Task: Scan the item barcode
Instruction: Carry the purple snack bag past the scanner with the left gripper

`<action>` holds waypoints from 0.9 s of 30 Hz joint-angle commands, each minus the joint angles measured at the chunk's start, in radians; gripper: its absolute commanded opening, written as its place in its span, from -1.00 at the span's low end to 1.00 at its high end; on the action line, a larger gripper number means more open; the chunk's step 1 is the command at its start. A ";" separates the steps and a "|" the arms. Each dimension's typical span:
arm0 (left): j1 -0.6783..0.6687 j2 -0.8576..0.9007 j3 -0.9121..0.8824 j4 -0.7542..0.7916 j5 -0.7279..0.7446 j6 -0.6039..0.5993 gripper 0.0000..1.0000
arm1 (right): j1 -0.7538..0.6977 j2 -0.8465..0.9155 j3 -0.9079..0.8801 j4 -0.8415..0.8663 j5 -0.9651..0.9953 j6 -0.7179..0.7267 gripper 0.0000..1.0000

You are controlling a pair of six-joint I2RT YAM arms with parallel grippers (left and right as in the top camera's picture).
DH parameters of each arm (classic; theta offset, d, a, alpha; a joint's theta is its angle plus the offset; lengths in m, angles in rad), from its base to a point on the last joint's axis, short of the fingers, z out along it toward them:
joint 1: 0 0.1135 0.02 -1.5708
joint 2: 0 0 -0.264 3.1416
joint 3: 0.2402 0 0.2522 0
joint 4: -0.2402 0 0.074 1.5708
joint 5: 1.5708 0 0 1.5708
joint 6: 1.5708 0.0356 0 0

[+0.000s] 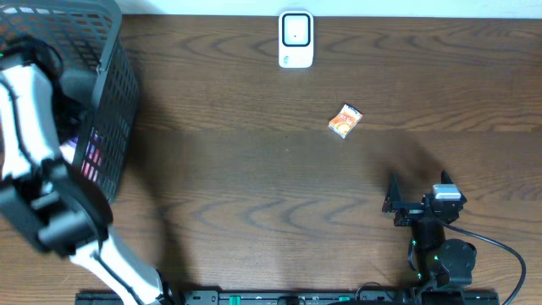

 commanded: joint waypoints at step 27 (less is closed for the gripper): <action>-0.821 -0.576 0.036 0.292 0.459 0.505 -0.85 | 0.003 -0.006 -0.002 -0.004 -0.009 0.014 0.98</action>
